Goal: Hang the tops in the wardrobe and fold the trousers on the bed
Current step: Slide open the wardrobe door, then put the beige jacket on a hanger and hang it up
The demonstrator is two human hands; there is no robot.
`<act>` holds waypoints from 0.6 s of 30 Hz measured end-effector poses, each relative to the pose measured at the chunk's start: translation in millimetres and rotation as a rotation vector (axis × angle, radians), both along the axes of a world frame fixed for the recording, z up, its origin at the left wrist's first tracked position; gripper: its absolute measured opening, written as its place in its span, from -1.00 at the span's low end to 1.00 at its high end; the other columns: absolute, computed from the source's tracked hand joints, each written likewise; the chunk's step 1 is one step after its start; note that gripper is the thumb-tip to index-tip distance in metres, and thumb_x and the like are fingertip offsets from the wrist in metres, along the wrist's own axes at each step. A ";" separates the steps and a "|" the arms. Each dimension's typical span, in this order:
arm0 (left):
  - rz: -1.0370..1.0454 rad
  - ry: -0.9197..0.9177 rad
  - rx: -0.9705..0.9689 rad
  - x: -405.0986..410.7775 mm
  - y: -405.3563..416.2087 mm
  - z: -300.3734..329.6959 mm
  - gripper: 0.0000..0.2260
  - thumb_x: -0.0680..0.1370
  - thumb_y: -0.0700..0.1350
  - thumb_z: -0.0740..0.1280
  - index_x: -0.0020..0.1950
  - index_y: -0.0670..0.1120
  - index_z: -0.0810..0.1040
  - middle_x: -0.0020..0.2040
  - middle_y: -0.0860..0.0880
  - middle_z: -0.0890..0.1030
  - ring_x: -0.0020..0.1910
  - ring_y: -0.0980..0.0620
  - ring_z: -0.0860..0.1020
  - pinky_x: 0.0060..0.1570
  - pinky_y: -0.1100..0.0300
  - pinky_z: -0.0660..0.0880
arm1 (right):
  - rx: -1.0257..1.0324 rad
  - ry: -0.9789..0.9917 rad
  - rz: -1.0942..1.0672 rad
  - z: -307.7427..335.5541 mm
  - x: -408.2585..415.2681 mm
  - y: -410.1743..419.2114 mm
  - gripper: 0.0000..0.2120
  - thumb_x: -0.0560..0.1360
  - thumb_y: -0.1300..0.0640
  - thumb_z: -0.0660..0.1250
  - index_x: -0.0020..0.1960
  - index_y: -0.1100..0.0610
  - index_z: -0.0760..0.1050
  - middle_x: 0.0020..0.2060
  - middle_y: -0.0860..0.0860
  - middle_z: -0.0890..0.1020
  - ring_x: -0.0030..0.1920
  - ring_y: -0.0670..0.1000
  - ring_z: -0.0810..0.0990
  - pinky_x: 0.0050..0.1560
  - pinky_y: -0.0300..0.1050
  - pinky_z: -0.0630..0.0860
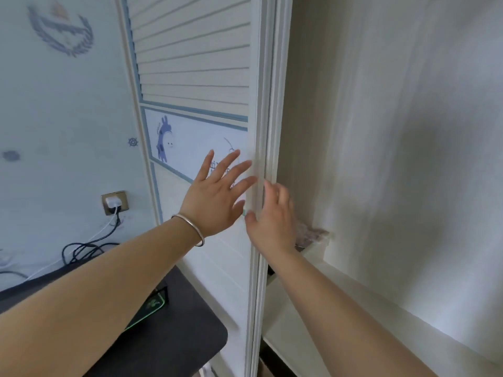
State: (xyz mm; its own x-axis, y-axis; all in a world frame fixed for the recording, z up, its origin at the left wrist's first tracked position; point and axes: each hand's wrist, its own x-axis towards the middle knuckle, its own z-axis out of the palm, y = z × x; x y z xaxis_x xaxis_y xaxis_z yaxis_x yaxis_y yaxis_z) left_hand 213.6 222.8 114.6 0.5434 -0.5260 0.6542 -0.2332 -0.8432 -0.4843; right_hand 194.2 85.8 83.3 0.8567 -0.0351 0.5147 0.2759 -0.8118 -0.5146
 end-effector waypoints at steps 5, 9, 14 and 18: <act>0.268 0.075 -0.403 -118.4 54.7 -8.9 -0.54 0.53 0.19 0.05 0.25 0.00 0.52 0.27 -0.01 0.53 0.40 -0.11 0.34 0.38 -0.23 0.14 | -0.154 -0.040 0.319 15.0 -71.4 36.3 -0.33 0.52 -0.16 0.18 0.52 -0.01 -0.01 0.51 -0.01 0.06 0.50 0.03 0.03 0.47 -0.02 0.08; 0.641 0.238 -0.617 -246.0 98.8 -38.8 -0.43 0.46 0.25 -0.04 0.31 0.03 0.46 0.31 0.04 0.49 0.41 -0.04 0.32 0.39 -0.15 0.21 | -0.200 -0.040 0.674 13.1 -143.9 85.5 -0.30 0.51 -0.17 0.20 0.52 0.02 0.00 0.52 0.01 0.08 0.51 0.05 0.01 0.48 -0.04 0.01; 1.104 0.293 -0.749 -420.3 121.7 -87.6 -0.38 0.47 0.29 -0.14 0.40 0.07 0.35 0.40 0.10 0.39 0.46 0.03 0.22 0.44 -0.11 0.07 | -0.218 0.055 1.046 -28.7 -251.9 152.3 -0.33 0.52 -0.15 0.20 0.52 0.04 0.03 0.51 0.02 0.09 0.51 0.04 0.00 0.49 -0.04 0.00; 1.392 0.250 -0.844 -554.1 129.5 -117.4 -0.37 0.46 0.28 -0.12 0.41 0.05 0.35 0.40 0.06 0.39 0.47 0.00 0.21 0.44 -0.15 0.04 | -0.264 0.117 1.276 -66.0 -354.3 206.7 -0.34 0.52 -0.10 0.23 0.51 0.09 0.09 0.50 0.07 0.14 0.50 0.07 0.03 0.48 -0.04 -0.01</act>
State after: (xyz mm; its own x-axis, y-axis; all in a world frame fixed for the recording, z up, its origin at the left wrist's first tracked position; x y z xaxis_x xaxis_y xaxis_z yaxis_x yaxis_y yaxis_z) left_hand -340.5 352.3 -2.7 0.3937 0.8642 0.3133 0.8856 -0.4480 0.1227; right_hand -160.1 292.5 17.3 0.2507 0.9197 0.3022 0.8862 -0.0923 -0.4541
